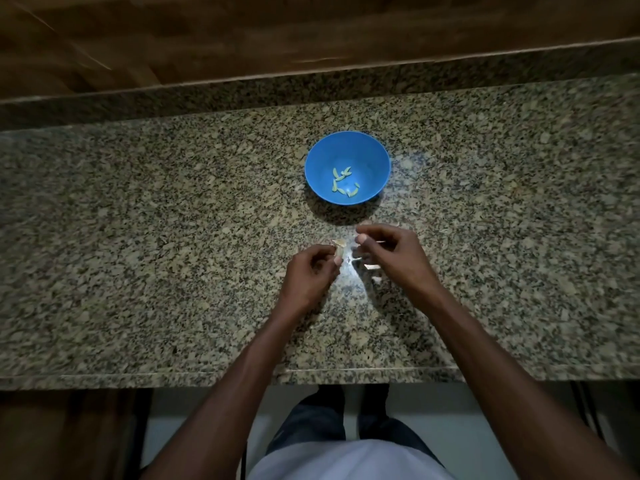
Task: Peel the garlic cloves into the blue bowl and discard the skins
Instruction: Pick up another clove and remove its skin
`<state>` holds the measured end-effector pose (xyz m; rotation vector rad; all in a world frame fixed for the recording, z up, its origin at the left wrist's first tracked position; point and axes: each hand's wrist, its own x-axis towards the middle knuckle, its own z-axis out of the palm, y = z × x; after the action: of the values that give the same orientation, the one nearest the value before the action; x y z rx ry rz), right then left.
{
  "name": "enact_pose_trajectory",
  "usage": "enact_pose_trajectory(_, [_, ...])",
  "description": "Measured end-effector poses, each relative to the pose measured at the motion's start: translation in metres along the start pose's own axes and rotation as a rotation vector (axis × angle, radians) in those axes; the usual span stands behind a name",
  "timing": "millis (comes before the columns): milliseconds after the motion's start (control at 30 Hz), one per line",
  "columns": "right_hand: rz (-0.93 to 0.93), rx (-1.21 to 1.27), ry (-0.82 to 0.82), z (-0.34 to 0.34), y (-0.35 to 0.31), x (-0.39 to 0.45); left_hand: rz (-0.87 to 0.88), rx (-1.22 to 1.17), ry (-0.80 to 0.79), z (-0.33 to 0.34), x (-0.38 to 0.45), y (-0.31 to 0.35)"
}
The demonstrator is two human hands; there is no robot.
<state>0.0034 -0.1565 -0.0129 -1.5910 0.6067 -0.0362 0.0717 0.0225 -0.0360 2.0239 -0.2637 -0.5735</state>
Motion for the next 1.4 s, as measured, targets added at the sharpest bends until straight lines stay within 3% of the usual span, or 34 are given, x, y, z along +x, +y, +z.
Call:
enact_pose_trajectory(133, [0.060, 0.164, -0.107, 0.016, 0.006, -0.016, 0.014, -0.157, -0.016, -0.003, -0.017, 0.008])
enact_pose_trajectory(233, [0.068, 0.274, -0.088, 0.021, 0.004, -0.027, 0.035, -0.254, -0.023, -0.007, -0.029, 0.013])
enact_pose_trajectory(500, [0.089, 0.322, -0.075, 0.026, -0.005, -0.040, 0.001, -0.376, 0.005, -0.019, -0.037, 0.013])
enact_pose_trajectory(700, [0.078, 0.369, -0.063, 0.029, -0.002, -0.037, -0.040, -0.463, -0.058, -0.024, -0.032, 0.015])
enact_pose_trajectory(1000, [0.106, 0.388, -0.052, 0.024, 0.009, -0.026, -0.002, -0.300, 0.002, -0.013, -0.021, 0.020])
enact_pose_trajectory(1267, [0.172, 0.395, -0.098, 0.015, 0.017, -0.013, -0.119, -0.495, 0.097, 0.004, -0.032, 0.018])
enact_pose_trajectory(1400, [0.201, 0.429, -0.129, 0.015, 0.017, -0.012, -0.116, -0.474, 0.129, 0.004, -0.034, 0.021])
